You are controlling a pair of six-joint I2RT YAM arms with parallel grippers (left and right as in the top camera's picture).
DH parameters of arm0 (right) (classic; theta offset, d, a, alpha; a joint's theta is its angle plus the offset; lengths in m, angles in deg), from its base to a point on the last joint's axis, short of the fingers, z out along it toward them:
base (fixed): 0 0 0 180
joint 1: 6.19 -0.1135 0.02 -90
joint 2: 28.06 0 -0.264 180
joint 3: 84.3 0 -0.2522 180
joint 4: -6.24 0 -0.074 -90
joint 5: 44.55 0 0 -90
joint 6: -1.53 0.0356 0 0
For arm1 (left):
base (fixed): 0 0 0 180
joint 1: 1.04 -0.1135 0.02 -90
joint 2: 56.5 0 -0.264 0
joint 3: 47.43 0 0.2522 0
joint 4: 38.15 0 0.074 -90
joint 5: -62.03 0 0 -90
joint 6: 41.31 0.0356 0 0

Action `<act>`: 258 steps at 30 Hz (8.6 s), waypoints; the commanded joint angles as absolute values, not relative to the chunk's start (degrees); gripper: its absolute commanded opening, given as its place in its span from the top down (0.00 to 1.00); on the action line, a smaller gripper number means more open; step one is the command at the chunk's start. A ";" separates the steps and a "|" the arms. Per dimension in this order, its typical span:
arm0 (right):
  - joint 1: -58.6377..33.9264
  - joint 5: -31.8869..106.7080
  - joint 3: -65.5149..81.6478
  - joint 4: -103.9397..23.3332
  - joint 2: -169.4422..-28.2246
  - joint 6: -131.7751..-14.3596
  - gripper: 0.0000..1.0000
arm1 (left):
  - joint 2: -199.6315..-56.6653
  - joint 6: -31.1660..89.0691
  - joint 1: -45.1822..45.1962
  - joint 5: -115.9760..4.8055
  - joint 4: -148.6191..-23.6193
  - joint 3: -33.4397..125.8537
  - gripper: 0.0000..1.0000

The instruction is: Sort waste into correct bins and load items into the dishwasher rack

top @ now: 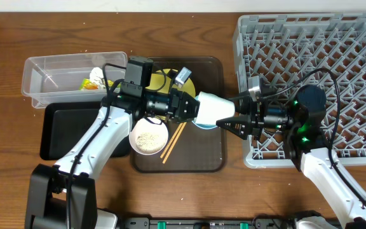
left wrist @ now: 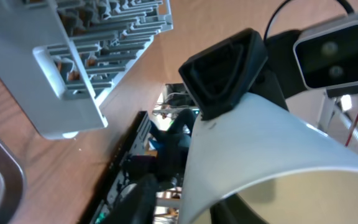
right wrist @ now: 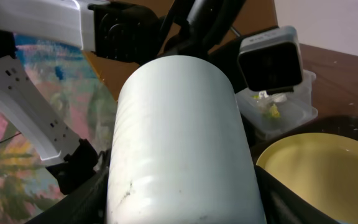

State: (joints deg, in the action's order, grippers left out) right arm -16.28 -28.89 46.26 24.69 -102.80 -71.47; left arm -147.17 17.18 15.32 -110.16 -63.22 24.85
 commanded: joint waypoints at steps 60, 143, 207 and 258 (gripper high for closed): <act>-2.12 58.69 5.76 -39.13 -112.88 -85.72 0.99 | -127.22 31.52 3.25 -54.25 -95.42 25.22 0.41; -31.99 44.15 5.89 -44.71 -129.44 -80.45 0.30 | -127.24 30.38 3.25 -40.33 -104.40 25.20 0.37; -19.60 105.20 -4.95 -6.83 -138.16 -109.35 0.99 | -127.24 30.38 3.25 -41.01 -104.64 25.20 0.36; -28.32 94.07 -5.32 -22.68 -145.71 -100.02 0.99 | -127.24 30.41 3.25 -40.98 -104.60 25.20 0.36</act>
State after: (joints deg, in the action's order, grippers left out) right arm -25.72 97.55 -5.45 -20.66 -145.81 -103.08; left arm -127.44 30.54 3.52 -41.14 -104.42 24.85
